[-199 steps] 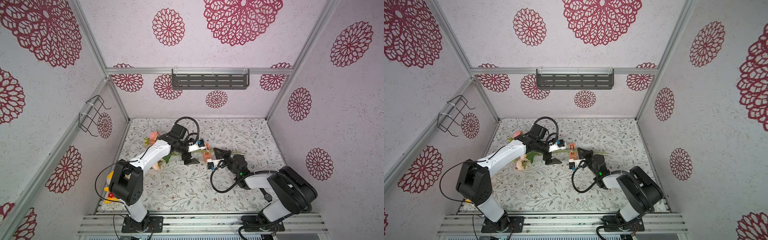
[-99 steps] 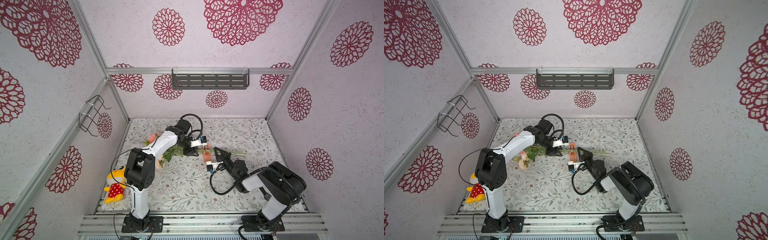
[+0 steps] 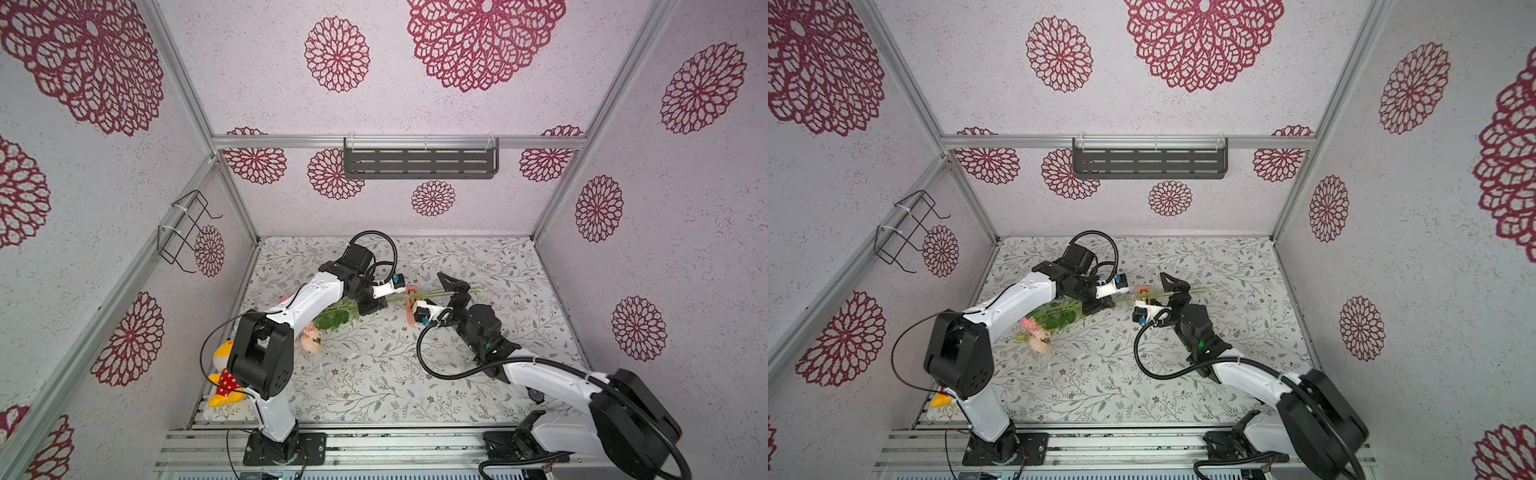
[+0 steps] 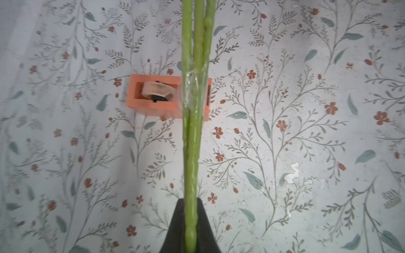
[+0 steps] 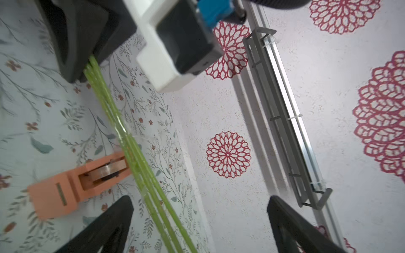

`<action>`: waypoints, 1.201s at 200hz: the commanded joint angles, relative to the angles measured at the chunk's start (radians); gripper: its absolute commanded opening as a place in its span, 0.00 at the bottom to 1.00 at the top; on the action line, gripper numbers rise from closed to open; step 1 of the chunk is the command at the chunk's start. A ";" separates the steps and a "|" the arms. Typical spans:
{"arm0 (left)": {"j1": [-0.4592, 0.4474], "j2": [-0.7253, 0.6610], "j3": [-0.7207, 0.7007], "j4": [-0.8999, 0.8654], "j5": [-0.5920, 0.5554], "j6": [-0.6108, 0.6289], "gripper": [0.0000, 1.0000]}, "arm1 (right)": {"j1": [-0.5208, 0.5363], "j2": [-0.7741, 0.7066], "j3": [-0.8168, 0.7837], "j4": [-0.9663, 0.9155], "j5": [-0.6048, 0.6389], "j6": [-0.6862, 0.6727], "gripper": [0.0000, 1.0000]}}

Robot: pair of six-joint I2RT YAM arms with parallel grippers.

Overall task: Wrap bouquets with tape
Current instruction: Wrap the tape around the bouquet.

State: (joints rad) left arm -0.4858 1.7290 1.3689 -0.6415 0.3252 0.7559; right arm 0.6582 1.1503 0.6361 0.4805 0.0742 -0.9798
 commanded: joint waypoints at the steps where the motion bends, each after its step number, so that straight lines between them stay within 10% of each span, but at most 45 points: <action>1: -0.062 -0.077 -0.071 0.230 -0.149 -0.016 0.00 | -0.033 -0.086 0.080 -0.483 -0.277 0.337 0.99; 81: -0.251 -0.127 -0.261 0.505 -0.552 0.079 0.00 | -0.381 0.151 0.473 -0.755 -0.518 0.958 0.88; 117: -0.310 -0.122 -0.317 0.563 -0.668 0.159 0.00 | -0.388 0.268 0.488 -0.815 -0.890 0.593 0.92; 132: -0.335 -0.125 -0.363 0.674 -0.716 0.206 0.00 | -0.400 0.359 0.557 -0.862 -0.936 0.519 0.75; 188: -0.386 -0.091 -0.401 0.808 -0.826 0.305 0.00 | -0.401 0.797 0.987 -1.699 -1.108 -0.120 0.62; 240: -0.387 -0.093 -0.401 0.814 -0.811 0.314 0.00 | -0.387 0.791 0.926 -1.545 -1.028 -0.019 0.52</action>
State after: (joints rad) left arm -0.8654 1.6360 0.9649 0.0990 -0.4553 1.0401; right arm 0.2665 2.0243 1.6001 -1.0817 -0.9443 -0.9993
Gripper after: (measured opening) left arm 0.071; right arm 0.548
